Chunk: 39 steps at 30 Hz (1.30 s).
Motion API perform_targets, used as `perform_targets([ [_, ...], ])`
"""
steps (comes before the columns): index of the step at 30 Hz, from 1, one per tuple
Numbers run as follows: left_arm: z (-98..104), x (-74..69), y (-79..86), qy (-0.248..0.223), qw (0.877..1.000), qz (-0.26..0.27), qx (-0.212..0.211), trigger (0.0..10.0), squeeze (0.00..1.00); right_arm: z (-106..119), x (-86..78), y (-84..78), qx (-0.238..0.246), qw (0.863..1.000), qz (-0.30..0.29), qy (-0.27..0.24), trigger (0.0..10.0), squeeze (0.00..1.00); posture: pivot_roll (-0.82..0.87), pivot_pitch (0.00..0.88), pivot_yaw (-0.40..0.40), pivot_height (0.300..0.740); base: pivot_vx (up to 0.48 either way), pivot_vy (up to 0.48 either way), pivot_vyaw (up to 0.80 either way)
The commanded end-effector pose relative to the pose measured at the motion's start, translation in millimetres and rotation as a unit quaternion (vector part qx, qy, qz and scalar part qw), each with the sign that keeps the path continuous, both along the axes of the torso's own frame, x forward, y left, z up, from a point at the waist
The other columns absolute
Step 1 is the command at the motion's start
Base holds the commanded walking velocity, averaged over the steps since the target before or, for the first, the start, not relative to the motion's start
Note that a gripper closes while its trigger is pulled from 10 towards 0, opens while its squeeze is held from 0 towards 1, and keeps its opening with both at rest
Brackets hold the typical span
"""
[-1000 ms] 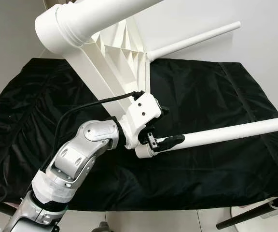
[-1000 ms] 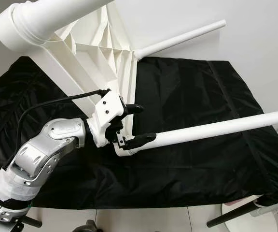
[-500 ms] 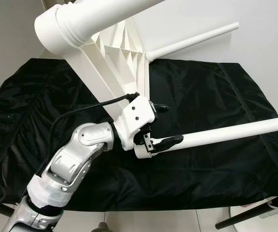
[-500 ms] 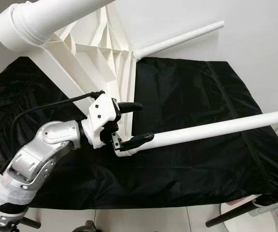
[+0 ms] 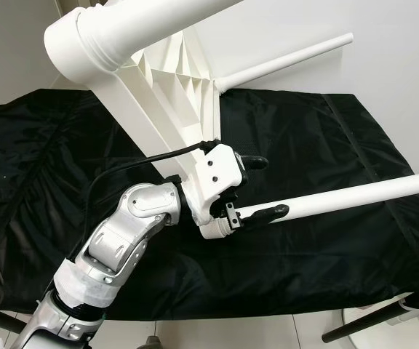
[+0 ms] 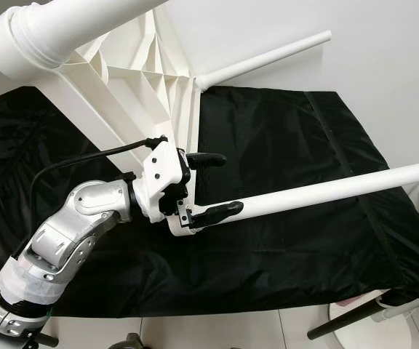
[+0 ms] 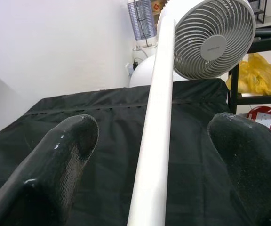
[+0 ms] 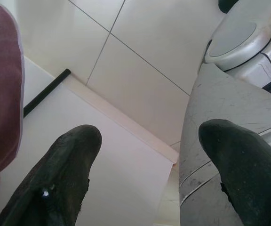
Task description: Building children table
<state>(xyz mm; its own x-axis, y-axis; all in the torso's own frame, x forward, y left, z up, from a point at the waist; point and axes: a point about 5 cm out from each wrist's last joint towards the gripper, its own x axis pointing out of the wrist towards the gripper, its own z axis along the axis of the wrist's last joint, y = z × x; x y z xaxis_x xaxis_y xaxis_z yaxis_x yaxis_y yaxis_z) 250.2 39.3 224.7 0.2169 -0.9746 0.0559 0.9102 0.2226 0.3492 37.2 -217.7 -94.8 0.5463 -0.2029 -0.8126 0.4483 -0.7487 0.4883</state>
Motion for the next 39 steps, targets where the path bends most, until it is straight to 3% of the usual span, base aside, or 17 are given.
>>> perform_targets([
  [1, -0.5, -3.7, -2.3, -0.005, 0.999, -0.035, 0.013, 10.0, 0.0, -27.3, -8.6, 27.5, -0.302, 0.6, 0.695, 0.256, 10.0, 0.0, 0.0, 0.0, 0.0, 0.74, 0.0, 0.0, 0.0],
  [3, -1.5, -4.4, -2.4, -0.006, 0.999, -0.037, 0.016, 10.0, 0.0, -27.5, -11.2, 25.7, -0.299, 0.599, 0.696, 0.26, 10.0, 0.0, 0.0, 0.0, 0.0, 0.74, 0.0, 0.0, 0.0],
  [4, -2.5, -4.1, -2.6, -0.009, 0.999, -0.038, 0.02, 10.0, 0.0, -27.8, -14.0, 24.6, -0.297, 0.59, 0.702, 0.265, 10.0, 0.0, 0.0, 0.116, 0.132, 0.74, 0.0, 0.0, 0.0],
  [39, -2.5, -4.1, -2.6, -0.009, 0.999, -0.038, 0.02, 10.0, 0.0, -27.8, -14.0, 24.6, -0.297, 0.59, 0.702, 0.265, 10.0, 0.0, 0.0, 0.116, 0.132, 0.74, 0.0, 0.0, 0.0],
])
